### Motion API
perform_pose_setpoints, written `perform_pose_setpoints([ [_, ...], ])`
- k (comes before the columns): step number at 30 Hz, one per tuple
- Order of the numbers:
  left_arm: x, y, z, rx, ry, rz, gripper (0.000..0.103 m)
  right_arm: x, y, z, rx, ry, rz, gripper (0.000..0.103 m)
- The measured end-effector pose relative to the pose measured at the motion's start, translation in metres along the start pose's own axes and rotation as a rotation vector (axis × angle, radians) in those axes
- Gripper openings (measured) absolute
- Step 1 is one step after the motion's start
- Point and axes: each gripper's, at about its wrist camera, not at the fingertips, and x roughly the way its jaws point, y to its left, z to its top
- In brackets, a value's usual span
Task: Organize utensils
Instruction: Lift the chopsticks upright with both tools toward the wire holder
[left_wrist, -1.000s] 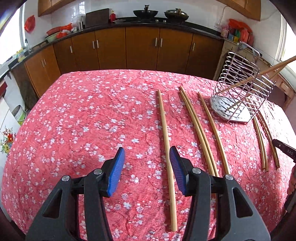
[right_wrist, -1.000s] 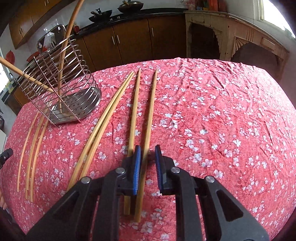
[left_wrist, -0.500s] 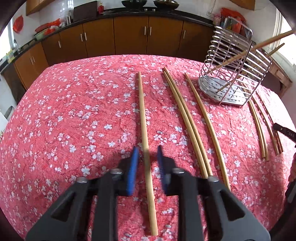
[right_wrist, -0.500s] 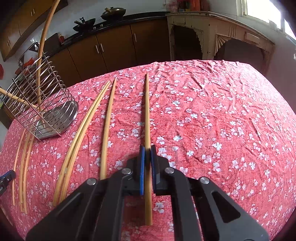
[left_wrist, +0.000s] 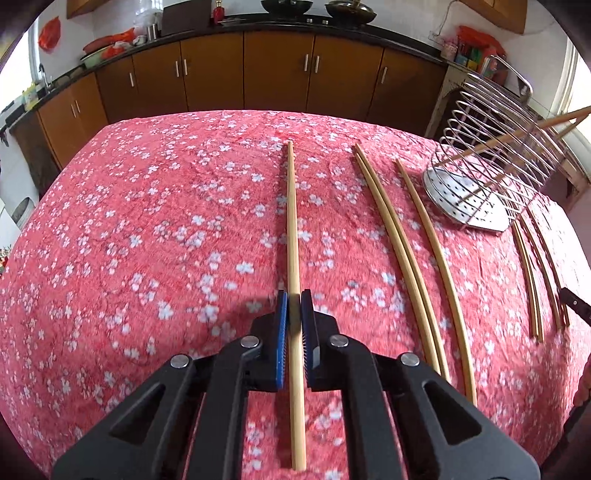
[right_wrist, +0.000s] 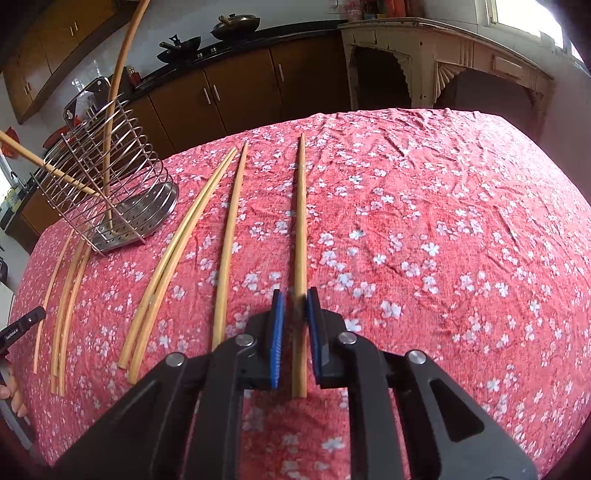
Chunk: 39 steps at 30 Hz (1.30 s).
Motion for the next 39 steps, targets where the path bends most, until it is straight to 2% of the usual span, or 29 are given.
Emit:
perform_pose_setpoints([
  [11,-0.026,0.002,-0.041,-0.002,-0.001,-0.02,0.008,-0.012,-0.001,-0.015,-0.005,-0.017,-0.007,0.014],
  [19,-0.04,-0.011,-0.051,0.004,-0.009,0.009,0.008,-0.014,-0.002,-0.017,0.002,-0.022,-0.009,0.013],
  [20,-0.041,-0.011,-0.052,0.0,-0.014,0.009,0.008,-0.014,-0.003,-0.017,0.003,-0.023,-0.017,0.009],
  [27,-0.044,-0.009,-0.044,-0.01,-0.009,-0.018,0.007,-0.019,-0.011,-0.017,0.038,-0.028,0.026,0.008],
  [33,-0.076,-0.002,-0.031,-0.012,-0.09,-0.037,0.007,-0.051,-0.013,-0.013,0.026,-0.138,0.016,0.008],
  [39,-0.127,0.004,-0.008,-0.048,-0.243,-0.065,0.007,-0.107,-0.013,0.008,-0.005,-0.348,-0.011,0.008],
])
